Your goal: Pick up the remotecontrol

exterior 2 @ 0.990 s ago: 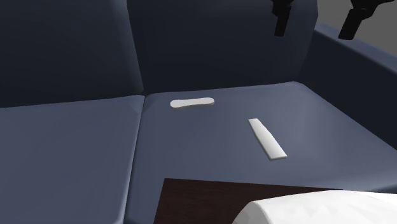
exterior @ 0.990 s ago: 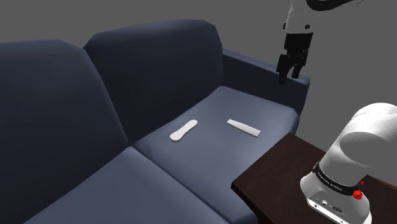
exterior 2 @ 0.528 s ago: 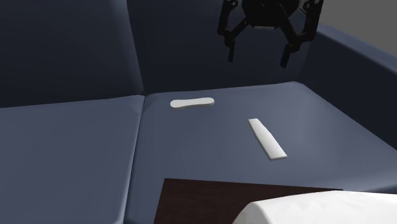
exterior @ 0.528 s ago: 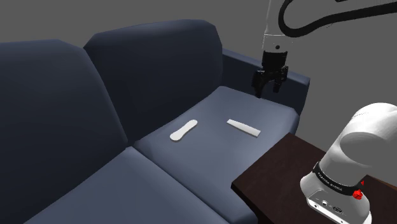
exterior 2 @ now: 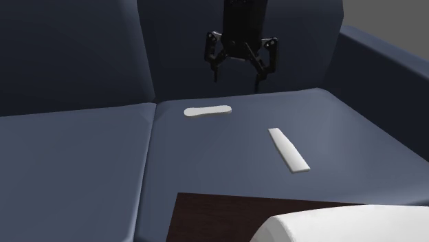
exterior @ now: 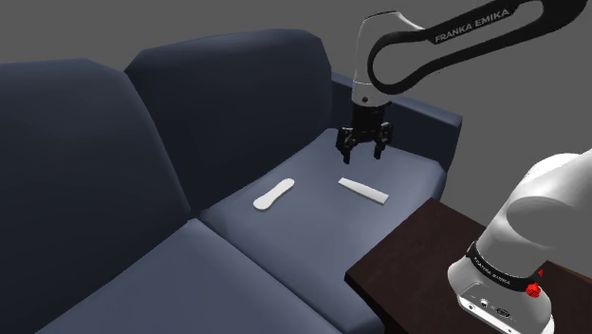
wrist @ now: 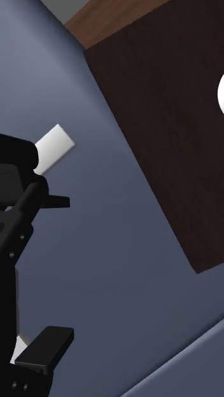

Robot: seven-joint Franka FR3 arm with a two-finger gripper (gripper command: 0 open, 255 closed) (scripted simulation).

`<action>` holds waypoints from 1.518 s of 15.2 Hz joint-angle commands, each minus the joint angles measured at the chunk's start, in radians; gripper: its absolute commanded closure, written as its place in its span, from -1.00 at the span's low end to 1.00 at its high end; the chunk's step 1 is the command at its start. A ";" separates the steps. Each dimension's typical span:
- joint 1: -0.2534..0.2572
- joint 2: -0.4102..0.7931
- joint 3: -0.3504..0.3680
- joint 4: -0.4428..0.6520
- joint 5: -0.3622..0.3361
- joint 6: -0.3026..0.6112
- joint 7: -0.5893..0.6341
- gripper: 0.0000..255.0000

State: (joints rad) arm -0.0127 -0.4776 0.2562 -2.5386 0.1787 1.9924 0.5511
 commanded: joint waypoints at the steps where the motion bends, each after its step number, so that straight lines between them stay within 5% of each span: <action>1: -0.011 0.081 0.035 0.027 0.001 0.064 0.076 -1.00; 11: -0.050 0.505 0.147 0.228 -0.143 0.304 0.493 -1.00; 23: 0.065 0.997 0.032 0.647 -0.366 0.373 0.922 -1.00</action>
State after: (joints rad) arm 0.0419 0.4823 0.3019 -1.9339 -0.1776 2.3691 1.4455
